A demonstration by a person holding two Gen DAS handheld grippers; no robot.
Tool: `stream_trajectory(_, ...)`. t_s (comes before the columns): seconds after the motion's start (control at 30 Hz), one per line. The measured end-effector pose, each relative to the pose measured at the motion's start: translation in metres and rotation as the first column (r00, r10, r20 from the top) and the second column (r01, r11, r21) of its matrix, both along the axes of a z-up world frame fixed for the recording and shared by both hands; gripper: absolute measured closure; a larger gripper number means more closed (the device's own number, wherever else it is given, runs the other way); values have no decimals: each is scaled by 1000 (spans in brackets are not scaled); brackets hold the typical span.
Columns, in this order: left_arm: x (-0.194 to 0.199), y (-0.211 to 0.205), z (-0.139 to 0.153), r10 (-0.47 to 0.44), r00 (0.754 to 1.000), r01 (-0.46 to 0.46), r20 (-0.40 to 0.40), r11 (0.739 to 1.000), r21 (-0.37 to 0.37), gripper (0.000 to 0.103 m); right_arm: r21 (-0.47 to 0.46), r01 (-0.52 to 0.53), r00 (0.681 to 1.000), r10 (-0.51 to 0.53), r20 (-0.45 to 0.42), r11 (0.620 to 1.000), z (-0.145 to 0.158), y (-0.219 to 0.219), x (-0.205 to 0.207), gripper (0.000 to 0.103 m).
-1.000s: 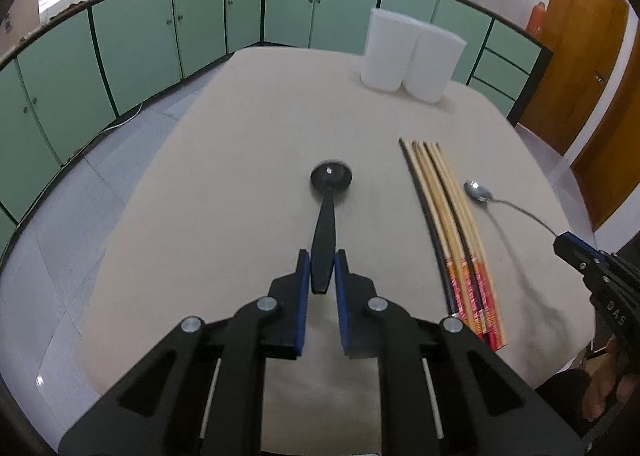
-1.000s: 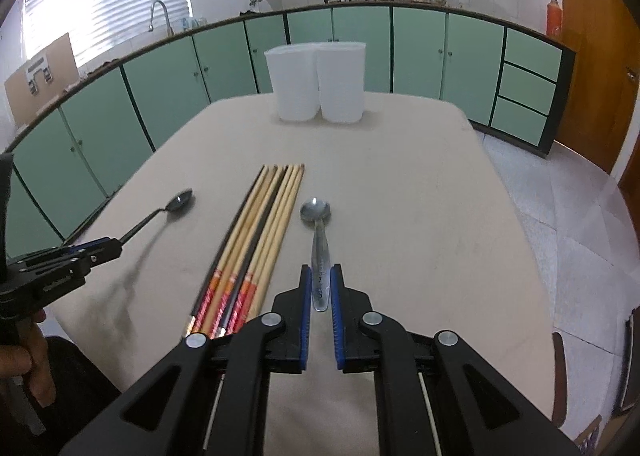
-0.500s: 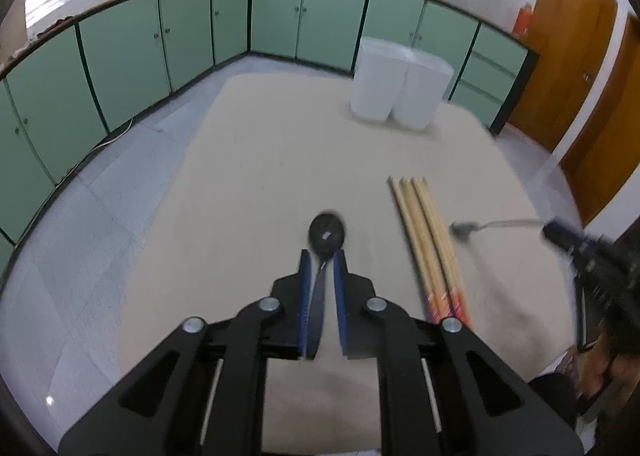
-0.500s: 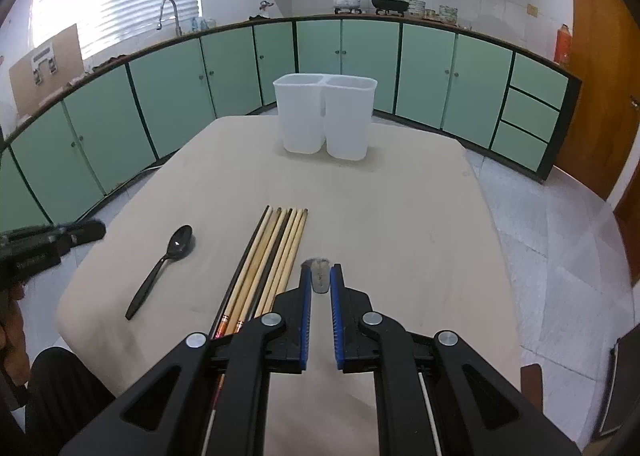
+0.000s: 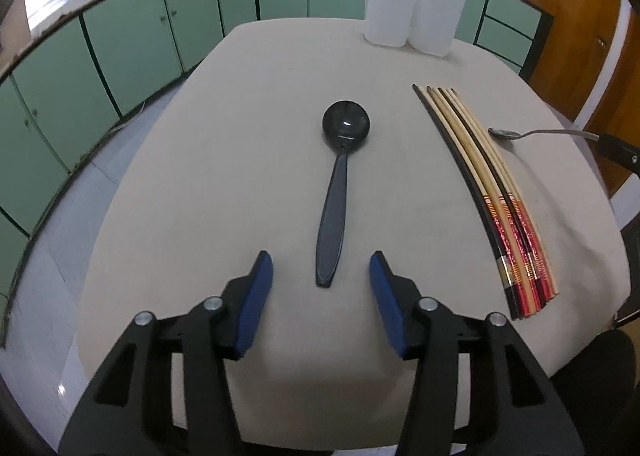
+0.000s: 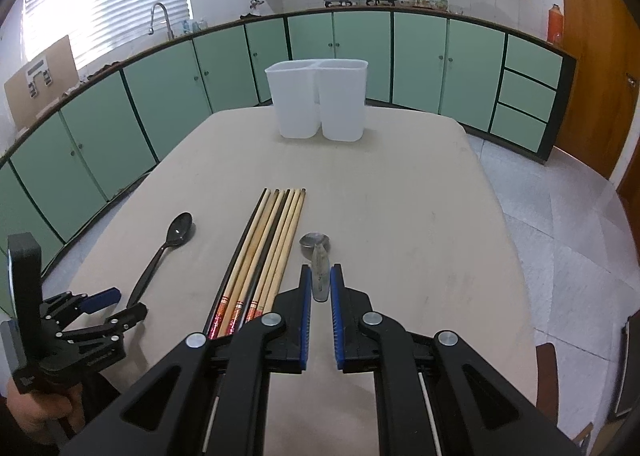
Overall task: Organize utensils
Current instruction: 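Lift the black spoon with the left tool while the right tool lifts the metal spoon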
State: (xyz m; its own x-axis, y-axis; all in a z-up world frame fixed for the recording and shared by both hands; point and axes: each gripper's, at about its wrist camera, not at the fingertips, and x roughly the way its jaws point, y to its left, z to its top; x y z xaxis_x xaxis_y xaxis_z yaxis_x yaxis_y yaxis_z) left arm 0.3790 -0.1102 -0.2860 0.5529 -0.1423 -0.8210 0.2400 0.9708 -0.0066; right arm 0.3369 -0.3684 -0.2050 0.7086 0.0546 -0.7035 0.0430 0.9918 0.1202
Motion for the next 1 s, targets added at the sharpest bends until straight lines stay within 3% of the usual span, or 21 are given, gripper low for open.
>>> stream_trajectory(0.03,0,0,1,-2,1000,2,-4,1000,-10,84,1,1,1000,-1,0,1000,0,0,0,94)
stream_trajectory(0.13,3,3,3,13,1000,-14,-27,999,-42,93,3,5,1000,-5,1,1000,-1,-1,0,94)
stream_trajectory(0.23,5,8,12,20,999,-24,-47,997,-79,93,5,7,1000,-7,1,1000,-1,-1,0,94)
stream_trajectory(0.57,15,16,72,27,999,-21,38,990,-140,94,5,15,1000,-15,22,1000,4,-1,-1,94)
stream_trajectory(1.0,43,9,106,-16,998,27,60,982,-186,95,-39,-7,999,8,31,999,23,2,11,94)
